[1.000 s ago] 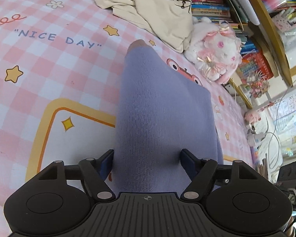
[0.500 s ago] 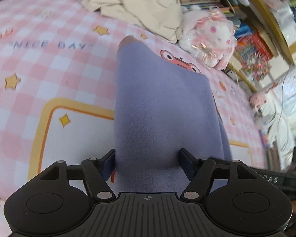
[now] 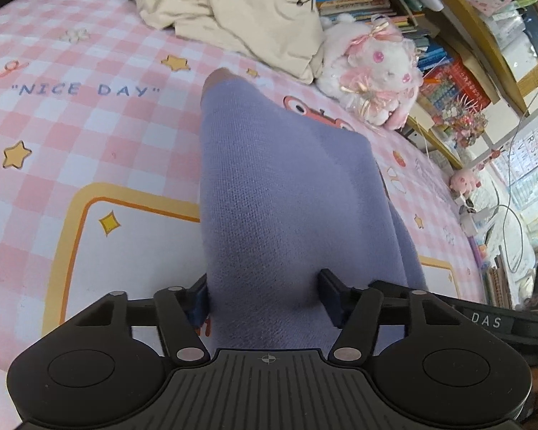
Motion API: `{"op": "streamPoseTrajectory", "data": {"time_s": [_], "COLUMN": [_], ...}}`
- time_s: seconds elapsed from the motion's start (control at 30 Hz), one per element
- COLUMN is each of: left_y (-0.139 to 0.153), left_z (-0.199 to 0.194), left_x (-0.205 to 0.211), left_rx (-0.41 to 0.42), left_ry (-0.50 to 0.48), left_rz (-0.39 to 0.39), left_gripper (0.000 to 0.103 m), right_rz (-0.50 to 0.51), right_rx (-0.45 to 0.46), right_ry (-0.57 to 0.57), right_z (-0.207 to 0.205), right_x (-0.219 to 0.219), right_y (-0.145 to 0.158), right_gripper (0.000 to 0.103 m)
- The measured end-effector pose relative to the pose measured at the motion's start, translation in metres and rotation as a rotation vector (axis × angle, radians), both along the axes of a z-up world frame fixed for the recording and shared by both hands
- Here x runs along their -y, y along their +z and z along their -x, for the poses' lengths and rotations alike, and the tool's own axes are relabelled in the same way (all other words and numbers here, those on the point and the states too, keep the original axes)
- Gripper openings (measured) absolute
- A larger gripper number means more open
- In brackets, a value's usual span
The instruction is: Fold clothes
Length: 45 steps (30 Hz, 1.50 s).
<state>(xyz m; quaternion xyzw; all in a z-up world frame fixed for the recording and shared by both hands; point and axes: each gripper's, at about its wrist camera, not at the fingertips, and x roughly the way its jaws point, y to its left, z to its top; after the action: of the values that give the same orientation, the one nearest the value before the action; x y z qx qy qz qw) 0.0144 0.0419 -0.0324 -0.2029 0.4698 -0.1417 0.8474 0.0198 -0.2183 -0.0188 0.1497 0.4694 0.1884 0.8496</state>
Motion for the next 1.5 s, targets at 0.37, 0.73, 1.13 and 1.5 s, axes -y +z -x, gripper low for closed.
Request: {"op": "streamPoseTrajectory", "data": {"time_s": [0.37,0.73,1.13,1.5], "left_y": [0.032,0.053,0.044,0.015], "left_z": [0.019,-0.002,-0.071,-0.131], "left_x": [0.010,0.001,-0.029,-0.037], "left_rx": [0.149,0.273,0.268,0.214], "left_ry": [-0.037,-0.083,-0.080,-0.076], "left_rz": [-0.058,-0.080,-0.042,-0.008], "left_gripper": [0.053,0.050,0.050,0.050], "right_rz": [0.112,0.179,0.197,0.232], "right_rx": [0.176,0.327,0.343,0.289], "right_ry": [0.077,0.107,0.077,0.033], "right_z": [0.024,0.014,-0.050,-0.111], "right_x": [-0.013,-0.033,-0.063,-0.076], "right_y": [0.026,0.047,0.045,0.024], "right_gripper": [0.030,0.030,0.030,0.030]}}
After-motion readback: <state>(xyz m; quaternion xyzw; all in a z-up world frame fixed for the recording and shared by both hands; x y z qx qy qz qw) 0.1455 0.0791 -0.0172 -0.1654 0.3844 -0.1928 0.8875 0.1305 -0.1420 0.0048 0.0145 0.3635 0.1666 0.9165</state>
